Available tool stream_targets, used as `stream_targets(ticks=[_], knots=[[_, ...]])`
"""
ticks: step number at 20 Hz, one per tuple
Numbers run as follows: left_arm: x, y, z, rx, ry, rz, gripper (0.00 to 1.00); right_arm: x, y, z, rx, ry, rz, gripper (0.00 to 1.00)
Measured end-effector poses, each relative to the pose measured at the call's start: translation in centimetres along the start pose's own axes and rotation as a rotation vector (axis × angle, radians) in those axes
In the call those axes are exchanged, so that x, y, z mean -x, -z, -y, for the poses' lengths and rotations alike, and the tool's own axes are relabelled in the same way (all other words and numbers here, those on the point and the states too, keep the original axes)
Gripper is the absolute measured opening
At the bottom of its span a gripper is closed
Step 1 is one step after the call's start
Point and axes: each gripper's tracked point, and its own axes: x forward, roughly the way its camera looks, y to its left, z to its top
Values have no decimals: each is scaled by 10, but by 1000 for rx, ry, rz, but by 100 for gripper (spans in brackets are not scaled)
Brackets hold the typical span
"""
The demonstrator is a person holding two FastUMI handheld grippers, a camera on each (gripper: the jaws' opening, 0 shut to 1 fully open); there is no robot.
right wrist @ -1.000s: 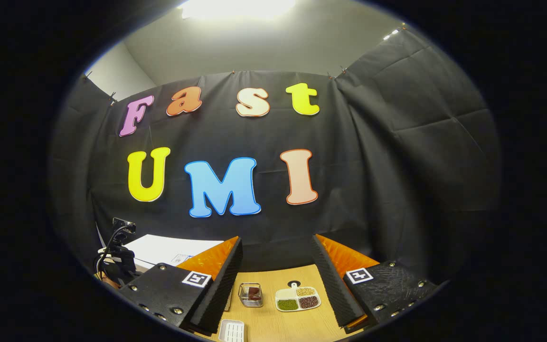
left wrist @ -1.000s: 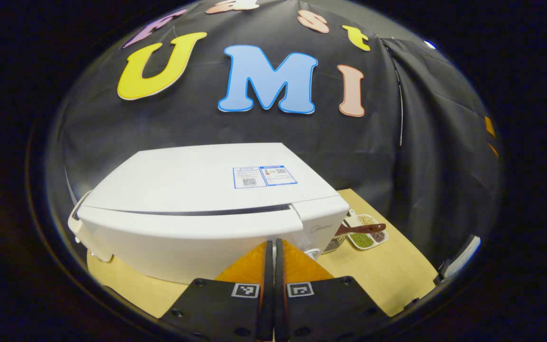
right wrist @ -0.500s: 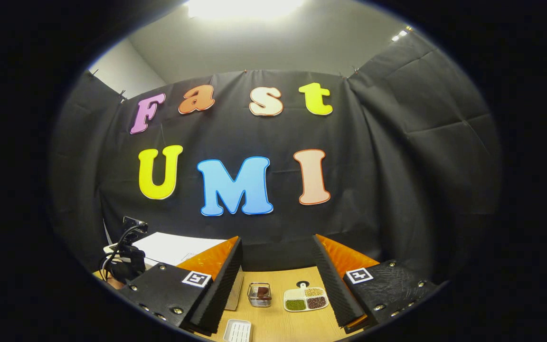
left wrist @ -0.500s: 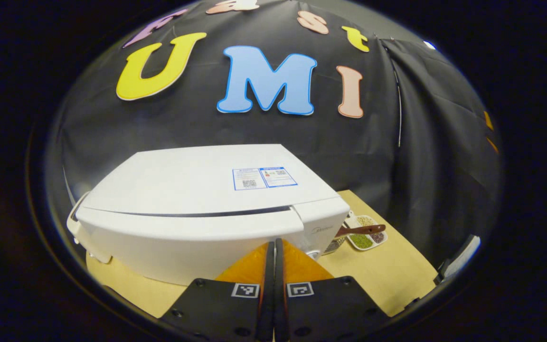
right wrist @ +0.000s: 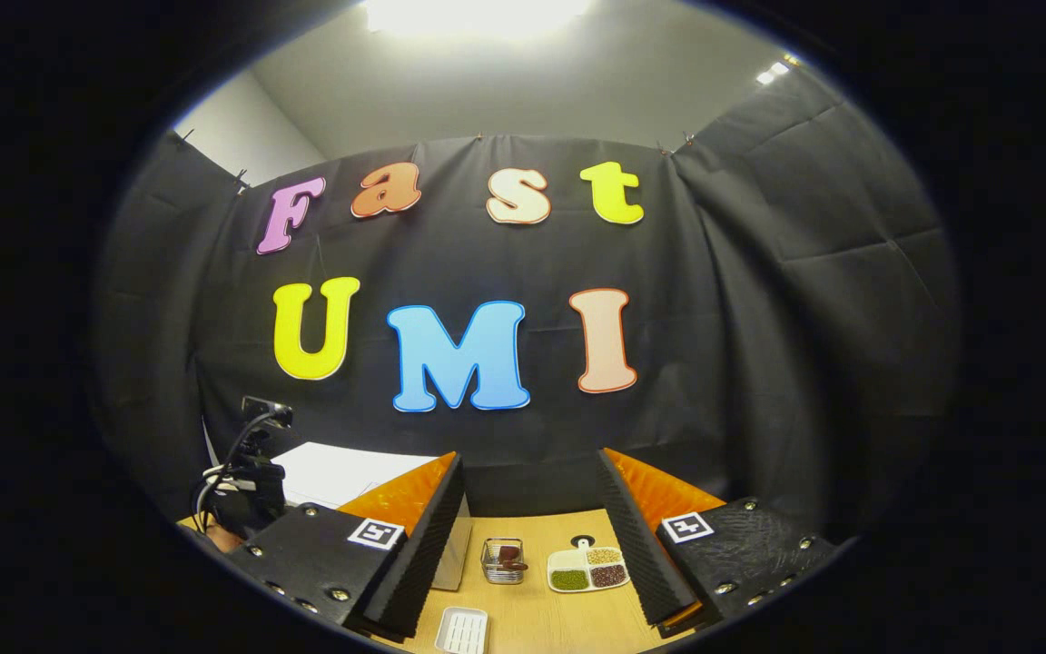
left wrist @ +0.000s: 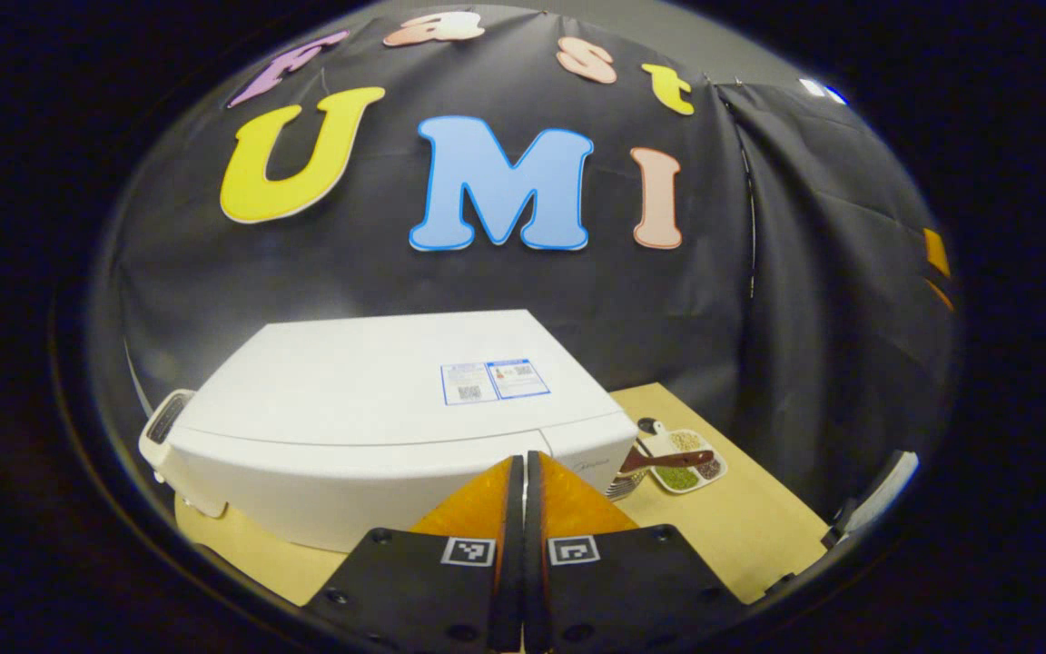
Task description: Open the microwave oven with the left hand, put the food in, and close the microwave oven.
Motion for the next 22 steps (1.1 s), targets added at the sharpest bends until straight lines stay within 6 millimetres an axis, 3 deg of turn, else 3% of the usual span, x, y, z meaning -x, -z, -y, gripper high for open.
stream_targets(ticks=[2, 3, 5, 6, 8, 11, 18, 22], knots=[[42, -53, 2, -24, -4, 127, 8, -2, -12, -14, -18, -24, 9, 88], [65, -77, 0, -35, -15, 190, 15, -3, -18, -20, -22, -32, 18, 88], [121, -124, -11, -44, -57, 305, 80, -4, -28, -34, -18, -44, 27, 88], [145, -143, -18, -35, -83, 360, 100, -4, -31, -40, -9, -52, 24, 88], [195, -172, -30, 7, -111, 459, 97, -2, -37, -52, 6, -60, 18, 88], [238, -177, -46, 32, -136, 477, 96, 8, -50, -68, 2, -68, 22, 88], [293, -188, -65, 8, -117, 516, 98, 33, -67, -95, 21, -34, 49, 88], [306, -187, -63, 7, -82, 539, 98, 49, -70, -109, 35, -34, 48, 88]])
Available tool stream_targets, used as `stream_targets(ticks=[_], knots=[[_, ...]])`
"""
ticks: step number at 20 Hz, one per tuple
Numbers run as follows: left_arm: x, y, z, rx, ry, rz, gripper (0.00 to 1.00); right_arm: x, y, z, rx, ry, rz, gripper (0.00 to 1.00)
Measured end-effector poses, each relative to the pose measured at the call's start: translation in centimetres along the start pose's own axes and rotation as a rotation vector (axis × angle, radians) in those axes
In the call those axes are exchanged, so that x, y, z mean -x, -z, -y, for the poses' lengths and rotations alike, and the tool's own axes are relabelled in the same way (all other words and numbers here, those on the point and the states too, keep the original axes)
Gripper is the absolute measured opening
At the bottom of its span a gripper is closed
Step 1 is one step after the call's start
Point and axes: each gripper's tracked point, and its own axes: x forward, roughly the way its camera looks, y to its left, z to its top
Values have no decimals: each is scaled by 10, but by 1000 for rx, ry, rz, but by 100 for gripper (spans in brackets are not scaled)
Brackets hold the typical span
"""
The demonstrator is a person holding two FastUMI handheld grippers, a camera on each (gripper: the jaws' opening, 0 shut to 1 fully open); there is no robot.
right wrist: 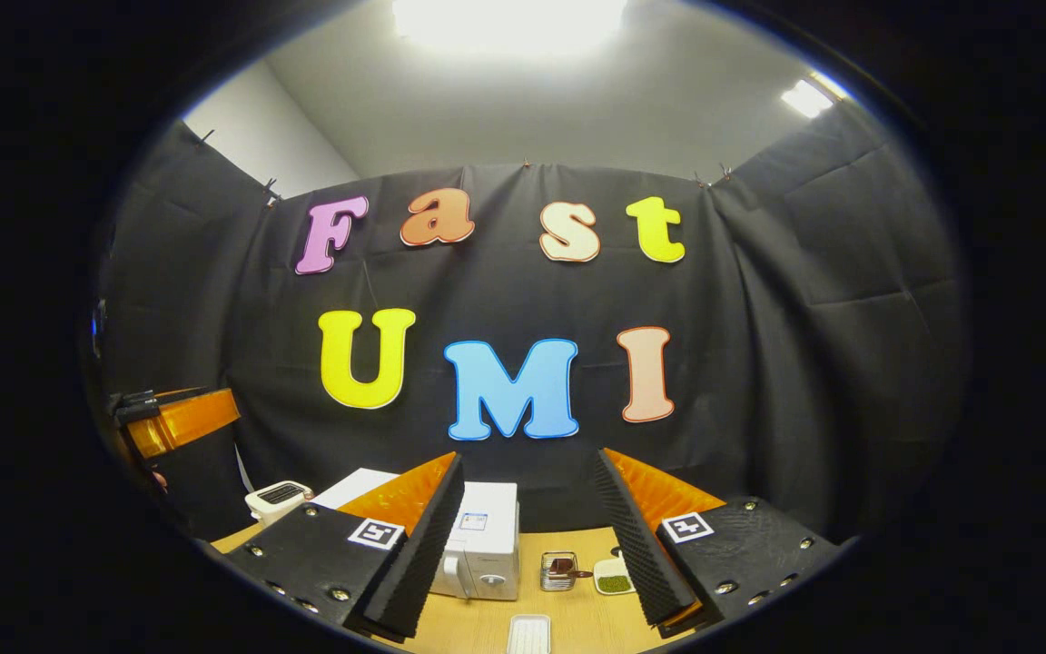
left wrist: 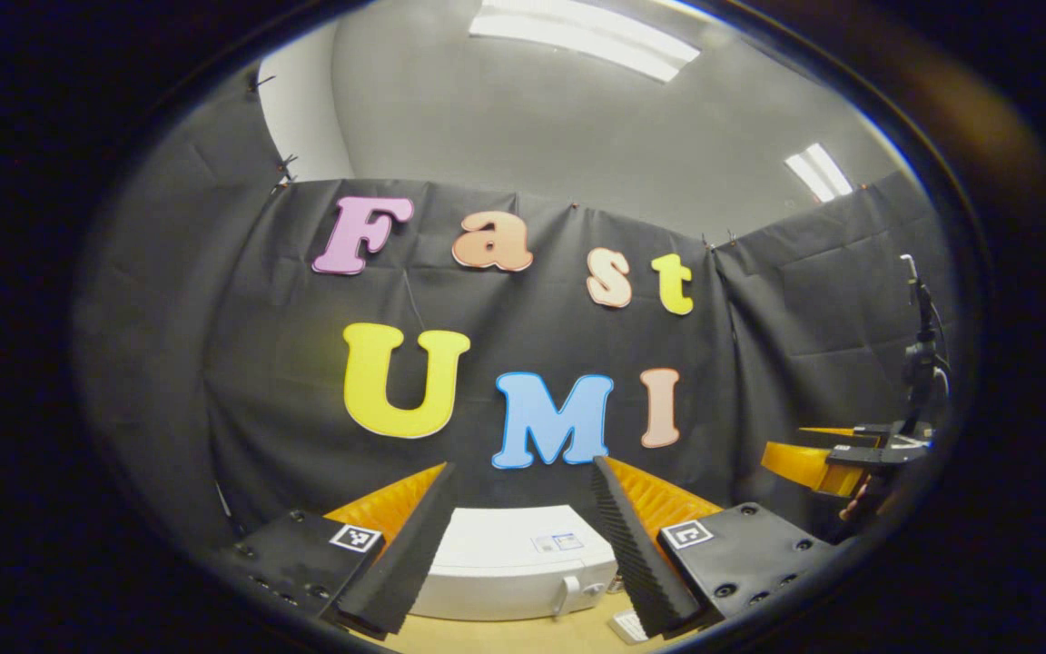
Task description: Open the microwave oven with the left hand, put the food in, and close the microwave oven.
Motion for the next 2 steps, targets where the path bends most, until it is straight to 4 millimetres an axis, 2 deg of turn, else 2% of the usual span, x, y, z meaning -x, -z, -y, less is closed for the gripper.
stream_targets(ticks=[2], knots=[[2, 2, 0, 0, 9, -2, 96, 6, -4, -2, 0, 10, 5, 88]])
